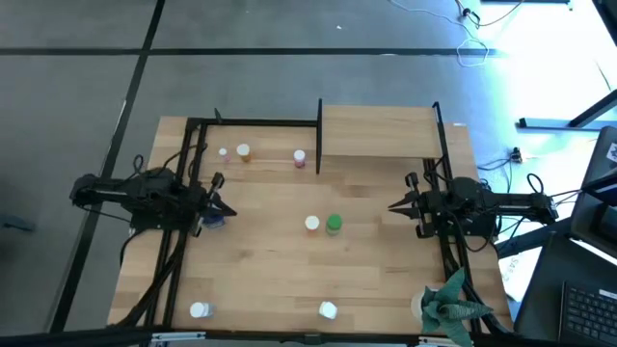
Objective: Pick and place medicine bottles onto shelf by color
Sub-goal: Put the blue medicine bottle on the shelf
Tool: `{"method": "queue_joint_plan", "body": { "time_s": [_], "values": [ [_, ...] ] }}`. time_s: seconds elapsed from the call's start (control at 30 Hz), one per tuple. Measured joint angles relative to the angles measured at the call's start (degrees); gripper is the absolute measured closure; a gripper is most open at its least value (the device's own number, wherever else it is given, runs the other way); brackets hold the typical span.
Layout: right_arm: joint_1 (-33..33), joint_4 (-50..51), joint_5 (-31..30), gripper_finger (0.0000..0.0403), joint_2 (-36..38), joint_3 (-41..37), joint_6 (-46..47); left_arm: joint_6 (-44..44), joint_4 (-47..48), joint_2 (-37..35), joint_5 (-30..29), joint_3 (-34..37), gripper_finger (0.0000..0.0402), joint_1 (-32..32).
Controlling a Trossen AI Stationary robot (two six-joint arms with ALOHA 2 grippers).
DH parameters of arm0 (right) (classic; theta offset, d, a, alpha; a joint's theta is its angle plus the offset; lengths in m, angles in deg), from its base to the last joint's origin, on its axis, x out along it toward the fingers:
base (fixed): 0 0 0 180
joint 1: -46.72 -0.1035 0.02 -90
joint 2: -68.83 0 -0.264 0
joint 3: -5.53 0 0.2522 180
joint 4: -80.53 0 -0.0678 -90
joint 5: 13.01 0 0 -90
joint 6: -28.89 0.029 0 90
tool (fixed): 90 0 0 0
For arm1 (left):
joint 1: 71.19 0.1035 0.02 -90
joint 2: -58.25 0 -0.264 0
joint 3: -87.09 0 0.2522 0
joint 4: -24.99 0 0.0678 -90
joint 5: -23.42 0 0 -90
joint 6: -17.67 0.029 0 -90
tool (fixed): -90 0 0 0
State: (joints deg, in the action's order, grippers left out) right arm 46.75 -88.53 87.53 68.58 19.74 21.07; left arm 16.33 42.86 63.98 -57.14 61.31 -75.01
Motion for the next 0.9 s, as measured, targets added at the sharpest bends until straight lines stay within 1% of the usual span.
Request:
{"method": "queue_joint_plan", "body": {
  "time_s": [0.13, 0.2, 0.47, 0.53, 0.67, 0.8, 0.9],
  "values": [
    [0.0, 0.0, 0.0, 0.0368, 0.0, 0.0, 0.0, -2.5, 11.5, 4.2, -4.0, -6.9, 0.0401, 0.0],
    [0.0, 0.0, 0.0, 0.0368, 0.0, 0.0, 0.0, -5.3, 14.6, 7.0, -4.7, -9.9, 0.0401, 0.0],
    [0.0, 0.0, 0.0, 0.0368, 0.0, 0.0, -0.2, -18.3, 25.4, 19.4, -4.3, -22.4, 0.0401, 0.0],
    [0.0, 0.0, 0.0, 0.0368, 0.0, 0.0, -0.4, -20.9, 29.8, 22.5, -4.2, -25.8, 0.0401, 0.0],
    [0.0, 0.0, 0.0, 0.0368, 0.0, 0.0, -4.4, -24.9, 38.6, 28.7, -4.0, -32.3, 0.0401, -0.2],
    [0.0, 0.0, 0.0, 0.0368, 0.0, 0.0, -4.8, -30.4, 45.0, 33.1, -3.8, -36.8, 0.0401, -2.2],
    [0.0, 0.8, -0.6, 0.0368, -0.1, 0.5, -4.3, -36.0, 48.5, 35.0, -4.4, -38.6, 0.0401, -4.4]
  ]
}}
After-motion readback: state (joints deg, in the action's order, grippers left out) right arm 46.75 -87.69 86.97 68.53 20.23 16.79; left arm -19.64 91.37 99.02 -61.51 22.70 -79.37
